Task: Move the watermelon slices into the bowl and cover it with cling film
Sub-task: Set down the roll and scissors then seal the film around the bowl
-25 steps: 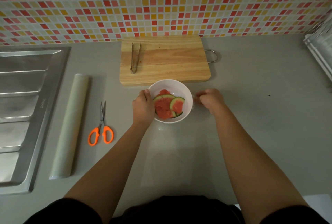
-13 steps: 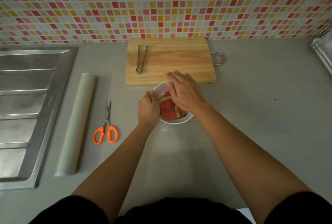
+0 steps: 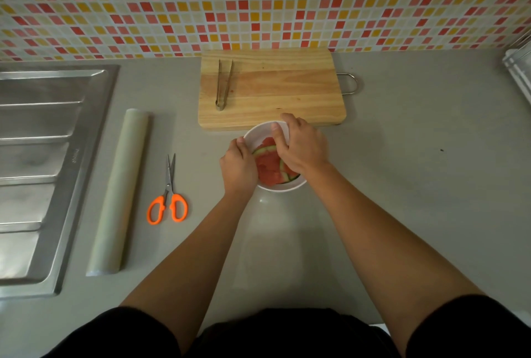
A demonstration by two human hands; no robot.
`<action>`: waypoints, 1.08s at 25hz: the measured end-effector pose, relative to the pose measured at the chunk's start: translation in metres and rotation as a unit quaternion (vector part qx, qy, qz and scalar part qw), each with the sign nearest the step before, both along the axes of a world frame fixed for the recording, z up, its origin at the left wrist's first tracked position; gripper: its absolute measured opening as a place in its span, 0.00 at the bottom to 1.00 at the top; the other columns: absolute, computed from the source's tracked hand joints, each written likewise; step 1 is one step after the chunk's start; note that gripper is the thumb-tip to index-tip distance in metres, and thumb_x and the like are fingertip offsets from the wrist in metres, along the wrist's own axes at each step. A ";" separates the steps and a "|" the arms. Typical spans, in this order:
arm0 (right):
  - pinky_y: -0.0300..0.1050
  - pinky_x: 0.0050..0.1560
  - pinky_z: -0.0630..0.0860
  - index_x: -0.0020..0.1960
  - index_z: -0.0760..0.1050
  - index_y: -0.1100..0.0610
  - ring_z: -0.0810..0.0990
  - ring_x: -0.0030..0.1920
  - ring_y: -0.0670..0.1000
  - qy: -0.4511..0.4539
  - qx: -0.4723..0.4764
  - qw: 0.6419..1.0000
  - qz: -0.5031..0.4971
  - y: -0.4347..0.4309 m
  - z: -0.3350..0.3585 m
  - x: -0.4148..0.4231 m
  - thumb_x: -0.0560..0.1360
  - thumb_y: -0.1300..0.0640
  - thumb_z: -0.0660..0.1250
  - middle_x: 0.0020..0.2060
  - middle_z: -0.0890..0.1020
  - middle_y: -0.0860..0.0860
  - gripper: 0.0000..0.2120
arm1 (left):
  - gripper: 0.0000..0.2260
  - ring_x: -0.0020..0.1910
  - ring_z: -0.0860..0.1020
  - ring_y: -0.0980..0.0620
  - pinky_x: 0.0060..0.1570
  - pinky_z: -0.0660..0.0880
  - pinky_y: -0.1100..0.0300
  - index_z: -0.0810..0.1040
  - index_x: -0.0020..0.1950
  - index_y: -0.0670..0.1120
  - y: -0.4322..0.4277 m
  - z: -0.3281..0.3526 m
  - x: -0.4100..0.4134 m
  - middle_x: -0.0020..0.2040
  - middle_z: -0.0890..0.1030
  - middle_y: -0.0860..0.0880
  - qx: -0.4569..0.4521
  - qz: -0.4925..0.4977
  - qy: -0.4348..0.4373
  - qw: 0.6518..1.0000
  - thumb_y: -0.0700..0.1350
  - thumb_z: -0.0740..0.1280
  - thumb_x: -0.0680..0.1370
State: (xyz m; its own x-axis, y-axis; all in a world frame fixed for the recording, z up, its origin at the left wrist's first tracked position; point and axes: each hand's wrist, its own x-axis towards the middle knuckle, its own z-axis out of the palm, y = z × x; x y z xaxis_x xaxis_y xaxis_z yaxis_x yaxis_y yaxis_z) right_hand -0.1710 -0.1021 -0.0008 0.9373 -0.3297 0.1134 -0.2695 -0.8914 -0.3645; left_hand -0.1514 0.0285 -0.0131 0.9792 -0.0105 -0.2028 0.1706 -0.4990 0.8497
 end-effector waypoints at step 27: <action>0.44 0.69 0.57 0.73 0.56 0.58 0.62 0.71 0.53 -0.012 0.178 0.984 0.022 -0.013 0.002 -0.026 0.78 0.42 0.49 0.71 0.64 0.56 0.29 | 0.28 0.56 0.75 0.51 0.52 0.67 0.62 0.77 0.58 0.50 0.010 0.011 -0.013 0.48 0.80 0.56 -0.102 0.023 -0.008 0.994 0.62 0.43 0.79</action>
State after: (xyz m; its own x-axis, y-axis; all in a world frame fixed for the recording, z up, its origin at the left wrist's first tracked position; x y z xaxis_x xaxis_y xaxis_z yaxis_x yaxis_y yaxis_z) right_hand -0.1966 -0.1151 0.0016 0.9502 -0.3110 0.0196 -0.2210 -0.7171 -0.6610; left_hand -0.1643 0.0383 -0.0017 0.9825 -0.0045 -0.1860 0.1756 -0.3081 0.9350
